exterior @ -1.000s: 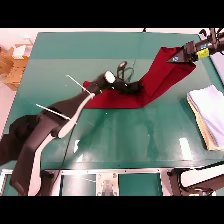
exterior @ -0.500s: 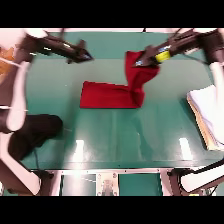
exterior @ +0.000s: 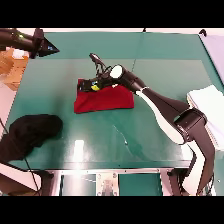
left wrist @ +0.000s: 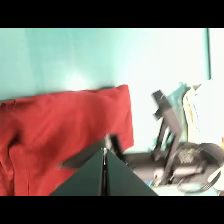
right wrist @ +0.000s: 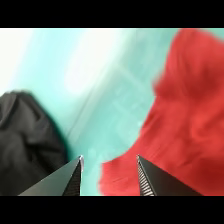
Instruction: Fold the shirts.
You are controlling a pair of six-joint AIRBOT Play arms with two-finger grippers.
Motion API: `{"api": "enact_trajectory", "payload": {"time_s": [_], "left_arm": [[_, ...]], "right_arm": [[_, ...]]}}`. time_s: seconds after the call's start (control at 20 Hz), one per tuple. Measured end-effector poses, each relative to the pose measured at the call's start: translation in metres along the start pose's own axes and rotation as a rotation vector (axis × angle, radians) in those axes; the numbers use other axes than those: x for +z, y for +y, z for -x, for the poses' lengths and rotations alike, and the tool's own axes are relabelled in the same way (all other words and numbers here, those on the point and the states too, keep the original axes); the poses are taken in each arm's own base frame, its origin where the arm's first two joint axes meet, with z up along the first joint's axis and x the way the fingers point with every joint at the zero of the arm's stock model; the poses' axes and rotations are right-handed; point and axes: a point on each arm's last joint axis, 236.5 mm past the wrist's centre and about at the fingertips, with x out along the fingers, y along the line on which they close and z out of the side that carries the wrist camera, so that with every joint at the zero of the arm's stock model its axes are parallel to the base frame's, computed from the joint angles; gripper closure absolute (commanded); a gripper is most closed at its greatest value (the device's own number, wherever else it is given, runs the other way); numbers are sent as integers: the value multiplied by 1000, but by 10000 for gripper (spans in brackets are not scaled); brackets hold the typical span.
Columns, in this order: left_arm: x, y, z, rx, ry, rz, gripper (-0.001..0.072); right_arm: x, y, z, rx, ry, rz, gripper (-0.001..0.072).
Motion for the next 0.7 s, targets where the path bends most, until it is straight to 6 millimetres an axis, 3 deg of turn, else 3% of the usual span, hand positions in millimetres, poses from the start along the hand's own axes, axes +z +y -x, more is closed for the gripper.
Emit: {"api": "enact_trajectory", "payload": {"time_s": [0.1, 0.2, 0.25, 0.35, 0.45, 0.55, 0.7], "left_arm": [[0, 3, 3, 4, -4, -6, 678], [0, 6, 1, 6, -3, -12, 678], [0, 6, 2, 6, -5, -14, 677], [2, 8, 3, 9, -14, -15, 678], [3, 7, 3, 9, -20, -19, 678], [4, 8, 2, 10, -22, -19, 677], [4, 8, 2, 10, -24, -20, 677]], "right_arm": [[26, -31, 34, -49, -40, -36, 251], [49, -71, 86, -100, -64, -99, 197], [53, -96, 113, -129, -57, -139, 193], [52, -144, 164, -180, -47, -238, 117], [29, -186, 193, -213, -1, -354, 116], [3, -219, 205, -235, 32, -458, 116], [-42, -238, 192, -212, 101, -568, 116]]}}
